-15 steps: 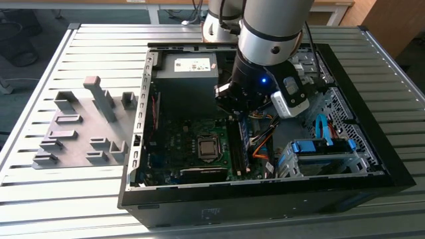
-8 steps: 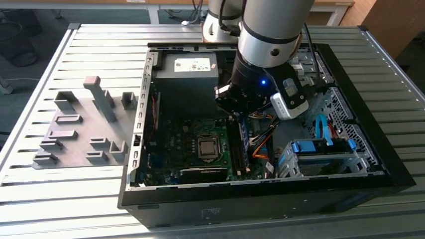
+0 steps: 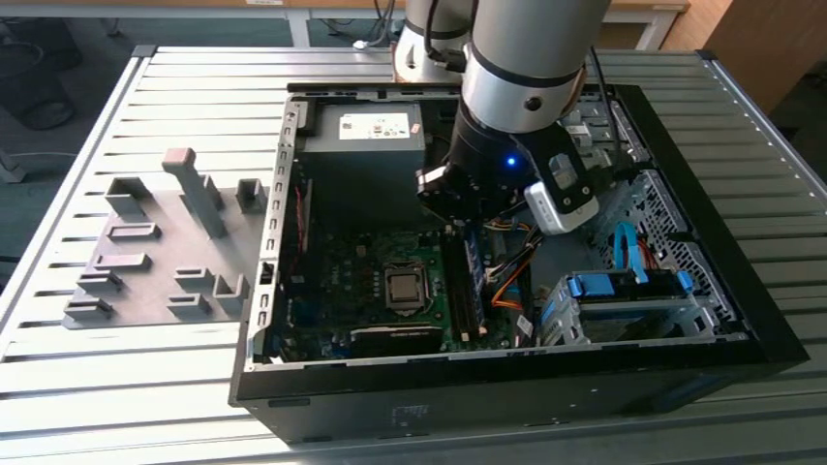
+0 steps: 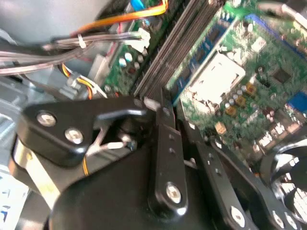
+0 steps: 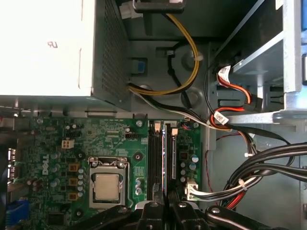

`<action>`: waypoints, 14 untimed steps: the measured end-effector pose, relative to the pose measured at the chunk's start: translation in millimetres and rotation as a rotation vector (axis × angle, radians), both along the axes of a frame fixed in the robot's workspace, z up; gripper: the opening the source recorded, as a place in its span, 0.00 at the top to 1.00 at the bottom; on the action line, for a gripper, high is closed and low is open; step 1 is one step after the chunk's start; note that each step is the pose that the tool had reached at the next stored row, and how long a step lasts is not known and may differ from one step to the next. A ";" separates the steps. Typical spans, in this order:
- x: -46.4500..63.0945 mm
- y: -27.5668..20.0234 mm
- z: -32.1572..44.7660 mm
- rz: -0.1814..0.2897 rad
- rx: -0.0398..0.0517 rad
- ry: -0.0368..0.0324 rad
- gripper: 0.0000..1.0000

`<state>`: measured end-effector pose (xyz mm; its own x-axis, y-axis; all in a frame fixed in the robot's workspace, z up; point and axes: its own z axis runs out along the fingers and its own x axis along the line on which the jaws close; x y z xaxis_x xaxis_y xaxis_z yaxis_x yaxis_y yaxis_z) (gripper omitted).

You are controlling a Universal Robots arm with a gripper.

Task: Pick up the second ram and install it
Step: 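Insert the second ram into the second slot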

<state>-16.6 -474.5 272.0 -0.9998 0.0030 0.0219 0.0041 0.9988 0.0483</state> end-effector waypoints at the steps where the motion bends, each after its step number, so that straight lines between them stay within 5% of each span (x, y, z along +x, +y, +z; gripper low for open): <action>1: 0.0 0.0 -0.2 0.000 0.0003 0.0000 0.86; 14: -0.1 0.0 -0.5 0.000 0.0004 0.0000 0.86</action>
<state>-16.7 -474.5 271.4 -0.9998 0.0031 0.0218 0.0041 0.9988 0.0487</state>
